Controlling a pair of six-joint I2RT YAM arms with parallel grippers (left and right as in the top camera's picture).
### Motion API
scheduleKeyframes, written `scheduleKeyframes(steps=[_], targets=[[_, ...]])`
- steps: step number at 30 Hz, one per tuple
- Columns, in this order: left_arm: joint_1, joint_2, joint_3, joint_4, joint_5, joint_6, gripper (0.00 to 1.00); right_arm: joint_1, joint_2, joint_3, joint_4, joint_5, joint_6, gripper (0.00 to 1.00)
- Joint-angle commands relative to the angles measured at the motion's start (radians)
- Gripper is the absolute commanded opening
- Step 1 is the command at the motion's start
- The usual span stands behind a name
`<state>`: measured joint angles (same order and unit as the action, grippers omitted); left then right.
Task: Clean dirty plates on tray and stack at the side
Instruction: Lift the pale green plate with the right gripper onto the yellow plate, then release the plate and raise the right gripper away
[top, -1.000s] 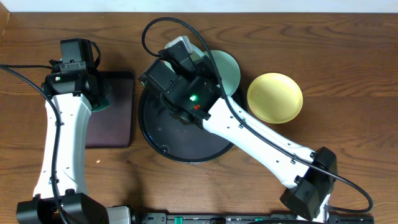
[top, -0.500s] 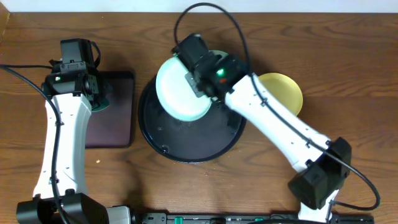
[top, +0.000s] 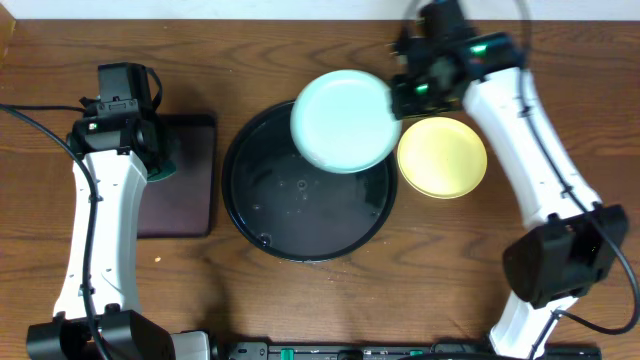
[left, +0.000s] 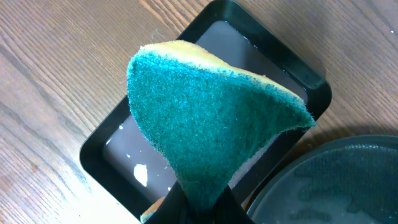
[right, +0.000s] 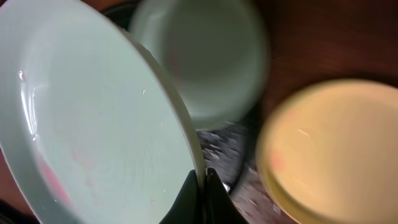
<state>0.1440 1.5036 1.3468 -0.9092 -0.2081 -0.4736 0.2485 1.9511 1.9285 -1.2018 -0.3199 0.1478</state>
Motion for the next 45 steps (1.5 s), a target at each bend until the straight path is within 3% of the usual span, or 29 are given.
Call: scheduleKeyframes(steps=[1, 5, 9, 22, 23, 26, 30, 38, 45], targets=[[0.003, 0.013, -0.001, 0.0, -0.002, 0.008, 0.08, -0.113, -0.046, -0.004, -0.063, -0.022, -0.023, 0.01], [0.003, 0.019, -0.001, 0.001, -0.002, 0.008, 0.07, -0.218, -0.045, -0.036, -0.14, 0.176, -0.023, 0.01], [0.003, 0.039, -0.001, 0.001, -0.002, 0.008, 0.07, -0.277, -0.045, -0.133, -0.113, 0.266, -0.022, 0.01], [0.002, 0.067, -0.001, 0.002, -0.002, 0.008, 0.07, -0.341, -0.045, -0.496, 0.266, 0.266, 0.018, 0.01], [0.002, 0.067, -0.001, 0.002, -0.002, 0.008, 0.07, -0.339, -0.045, -0.512, 0.298, 0.263, 0.024, 0.03], [0.002, 0.067, -0.001, 0.001, -0.002, 0.008, 0.08, -0.331, -0.045, -0.533, 0.342, 0.255, 0.024, 0.27], [0.002, 0.067, -0.001, 0.002, -0.002, 0.008, 0.07, -0.309, -0.046, -0.517, 0.342, 0.237, 0.021, 0.4], [0.002, 0.067, -0.001, 0.013, -0.001, 0.008, 0.08, -0.228, -0.045, -0.325, 0.316, 0.08, 0.013, 0.52], [0.002, 0.067, -0.001, 0.013, -0.001, 0.008, 0.07, -0.101, 0.015, -0.11, 0.349, 0.083, 0.012, 0.58]])
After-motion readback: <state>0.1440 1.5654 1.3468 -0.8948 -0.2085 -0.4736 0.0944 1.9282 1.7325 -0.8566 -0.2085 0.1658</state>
